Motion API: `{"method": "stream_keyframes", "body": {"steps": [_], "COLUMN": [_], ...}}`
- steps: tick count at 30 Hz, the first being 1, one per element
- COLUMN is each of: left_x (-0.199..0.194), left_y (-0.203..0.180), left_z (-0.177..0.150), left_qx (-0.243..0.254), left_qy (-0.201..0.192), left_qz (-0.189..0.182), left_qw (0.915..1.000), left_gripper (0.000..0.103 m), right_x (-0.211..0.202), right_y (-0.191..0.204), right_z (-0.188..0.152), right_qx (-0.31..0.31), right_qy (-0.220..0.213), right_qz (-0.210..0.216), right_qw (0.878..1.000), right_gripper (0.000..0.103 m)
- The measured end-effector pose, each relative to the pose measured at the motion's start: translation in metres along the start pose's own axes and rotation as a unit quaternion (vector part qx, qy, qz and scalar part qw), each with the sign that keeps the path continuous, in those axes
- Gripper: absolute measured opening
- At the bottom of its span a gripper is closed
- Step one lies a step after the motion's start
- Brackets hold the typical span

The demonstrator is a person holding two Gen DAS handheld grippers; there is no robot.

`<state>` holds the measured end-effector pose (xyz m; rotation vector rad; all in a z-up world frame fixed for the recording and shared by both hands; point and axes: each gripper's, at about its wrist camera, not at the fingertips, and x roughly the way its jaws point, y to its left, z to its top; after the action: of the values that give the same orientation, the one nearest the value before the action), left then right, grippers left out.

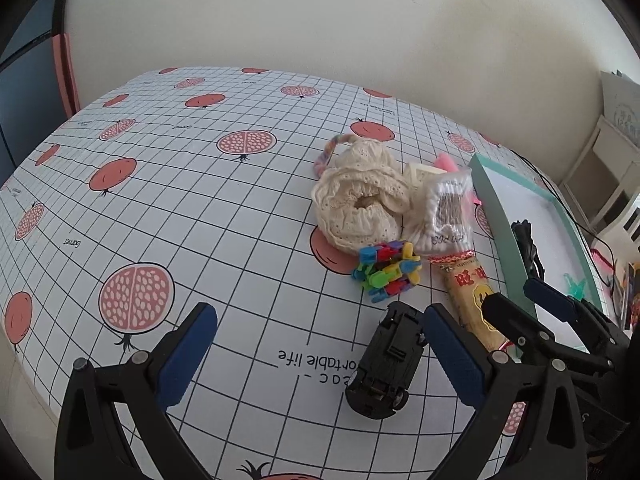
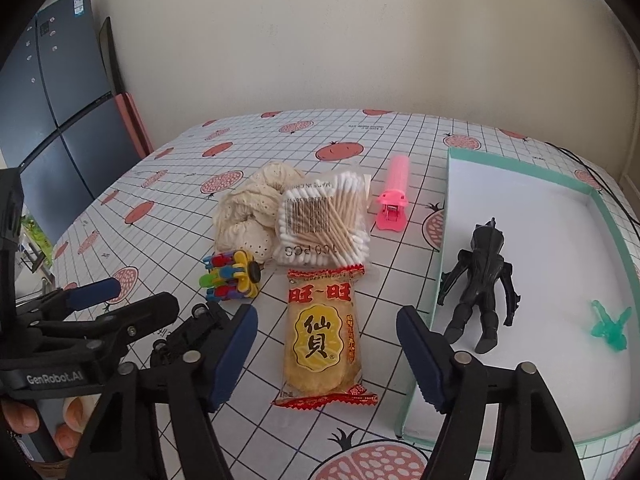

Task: Organize objects
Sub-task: 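Move the left gripper to the black toy car while the right gripper approaches the yellow cracker bag, then grasp the black toy car with the left gripper while the right gripper grasps the yellow cracker bag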

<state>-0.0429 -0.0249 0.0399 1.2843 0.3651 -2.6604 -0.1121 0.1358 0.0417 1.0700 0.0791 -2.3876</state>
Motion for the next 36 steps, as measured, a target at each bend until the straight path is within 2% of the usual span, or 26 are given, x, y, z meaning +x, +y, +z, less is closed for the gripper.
{"method": "stream_keyframes", "body": {"steps": [3, 7, 10, 26, 34, 36], "left_x": [0.0, -0.001, -0.001, 0.004, 0.013, 0.015], "left_y": [-0.002, -0.01, -0.017, -0.027, -0.031, -0.033], "left_z": [-0.001, -0.002, -0.003, -0.007, -0.013, -0.014], "left_qx": [0.01, 0.024, 0.035, 0.051, 0.062, 0.067], "left_qy": [0.001, 0.001, 0.004, 0.023, 0.04, 0.045], "left_qz": [0.002, 0.005, 0.004, 0.008, 0.007, 0.006], "left_qw": [0.9999, 0.9997, 0.9994, 0.9984, 0.9972, 0.9968], "left_gripper": [0.102, 0.102, 0.102, 0.102, 0.096, 0.087], "right_x": [0.008, 0.012, 0.014, 0.013, 0.013, 0.013], "right_y": [-0.002, 0.0, -0.002, -0.005, -0.007, -0.006], "right_z": [-0.002, -0.003, -0.004, -0.005, -0.005, -0.006], "right_qx": [0.0, -0.002, 0.001, 0.001, 0.003, -0.001], "right_qy": [0.019, 0.03, 0.035, 0.044, 0.047, 0.048], "right_qz": [-0.002, 0.0, -0.004, -0.01, -0.017, -0.019], "right_qw": [1.0, 1.0, 0.999, 0.999, 0.999, 0.999], "right_gripper": [0.064, 0.062, 0.056, 0.052, 0.052, 0.052]}}
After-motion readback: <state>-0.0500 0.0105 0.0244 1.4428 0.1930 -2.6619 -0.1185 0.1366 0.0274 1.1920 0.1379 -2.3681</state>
